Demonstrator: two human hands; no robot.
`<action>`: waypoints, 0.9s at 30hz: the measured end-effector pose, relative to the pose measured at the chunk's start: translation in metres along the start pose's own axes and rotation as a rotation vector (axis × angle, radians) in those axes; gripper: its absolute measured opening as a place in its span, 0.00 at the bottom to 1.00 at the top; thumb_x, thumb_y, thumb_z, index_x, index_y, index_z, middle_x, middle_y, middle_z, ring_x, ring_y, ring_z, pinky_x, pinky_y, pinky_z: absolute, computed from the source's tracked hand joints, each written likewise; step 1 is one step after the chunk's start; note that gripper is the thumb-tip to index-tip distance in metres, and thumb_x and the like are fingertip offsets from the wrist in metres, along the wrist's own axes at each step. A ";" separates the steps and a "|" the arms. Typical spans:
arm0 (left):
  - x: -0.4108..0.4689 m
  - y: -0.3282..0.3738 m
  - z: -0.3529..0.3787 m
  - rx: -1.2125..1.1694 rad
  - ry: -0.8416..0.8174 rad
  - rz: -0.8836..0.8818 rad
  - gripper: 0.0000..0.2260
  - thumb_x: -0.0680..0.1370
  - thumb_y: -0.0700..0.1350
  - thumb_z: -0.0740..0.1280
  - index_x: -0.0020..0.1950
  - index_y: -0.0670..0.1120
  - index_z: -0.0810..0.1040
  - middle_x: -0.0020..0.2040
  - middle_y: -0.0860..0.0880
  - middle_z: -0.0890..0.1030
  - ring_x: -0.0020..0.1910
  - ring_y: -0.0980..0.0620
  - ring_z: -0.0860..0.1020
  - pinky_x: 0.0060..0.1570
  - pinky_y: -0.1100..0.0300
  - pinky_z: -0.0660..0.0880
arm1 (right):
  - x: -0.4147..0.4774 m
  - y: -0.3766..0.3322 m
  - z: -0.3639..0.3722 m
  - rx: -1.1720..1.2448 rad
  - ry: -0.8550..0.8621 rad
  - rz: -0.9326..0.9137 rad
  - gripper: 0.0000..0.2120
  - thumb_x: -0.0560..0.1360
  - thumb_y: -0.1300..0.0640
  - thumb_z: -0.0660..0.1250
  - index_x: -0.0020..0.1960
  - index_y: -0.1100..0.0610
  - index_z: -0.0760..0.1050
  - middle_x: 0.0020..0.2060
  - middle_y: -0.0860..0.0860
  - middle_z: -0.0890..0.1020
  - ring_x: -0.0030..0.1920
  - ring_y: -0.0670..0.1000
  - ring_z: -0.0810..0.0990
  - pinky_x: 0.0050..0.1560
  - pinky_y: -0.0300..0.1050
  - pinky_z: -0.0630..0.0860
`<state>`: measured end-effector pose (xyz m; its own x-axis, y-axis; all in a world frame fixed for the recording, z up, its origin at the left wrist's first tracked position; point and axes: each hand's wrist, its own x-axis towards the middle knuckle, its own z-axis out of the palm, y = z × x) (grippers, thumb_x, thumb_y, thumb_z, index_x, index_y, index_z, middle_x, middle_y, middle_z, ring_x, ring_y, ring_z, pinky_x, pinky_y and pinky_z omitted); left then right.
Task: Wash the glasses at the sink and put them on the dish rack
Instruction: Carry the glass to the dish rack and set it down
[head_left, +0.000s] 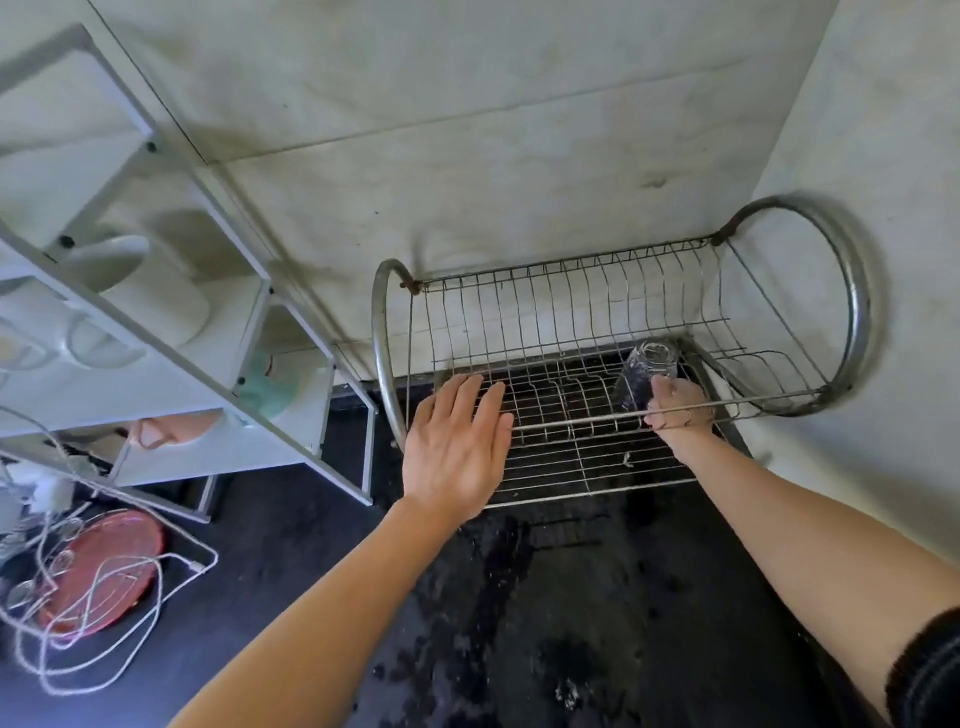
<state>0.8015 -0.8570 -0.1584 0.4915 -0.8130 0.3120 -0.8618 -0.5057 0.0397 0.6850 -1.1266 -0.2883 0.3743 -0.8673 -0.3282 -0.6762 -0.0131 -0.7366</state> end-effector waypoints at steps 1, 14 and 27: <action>-0.001 0.001 0.001 0.005 0.012 0.002 0.19 0.82 0.51 0.52 0.62 0.45 0.77 0.59 0.45 0.80 0.61 0.43 0.76 0.55 0.48 0.75 | 0.014 0.006 0.003 0.008 0.045 0.006 0.19 0.71 0.41 0.49 0.34 0.54 0.68 0.40 0.61 0.78 0.44 0.63 0.80 0.46 0.56 0.78; -0.008 0.001 -0.001 0.030 0.071 0.035 0.18 0.82 0.51 0.53 0.59 0.45 0.78 0.54 0.47 0.81 0.52 0.45 0.79 0.48 0.51 0.75 | -0.004 0.007 -0.015 -0.150 0.143 -0.032 0.20 0.78 0.46 0.62 0.49 0.65 0.76 0.45 0.63 0.80 0.47 0.63 0.79 0.40 0.47 0.66; -0.195 -0.072 -0.081 -0.110 0.040 -0.165 0.10 0.76 0.42 0.61 0.52 0.43 0.79 0.43 0.46 0.80 0.42 0.43 0.79 0.40 0.52 0.74 | -0.271 -0.030 0.080 -0.471 -0.306 -0.505 0.08 0.79 0.50 0.61 0.50 0.49 0.79 0.45 0.46 0.83 0.47 0.51 0.81 0.46 0.47 0.78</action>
<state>0.7573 -0.6385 -0.1453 0.6237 -0.7084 0.3304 -0.7796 -0.5948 0.1963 0.6548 -0.8518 -0.2245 0.8236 -0.5235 -0.2182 -0.5499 -0.6429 -0.5332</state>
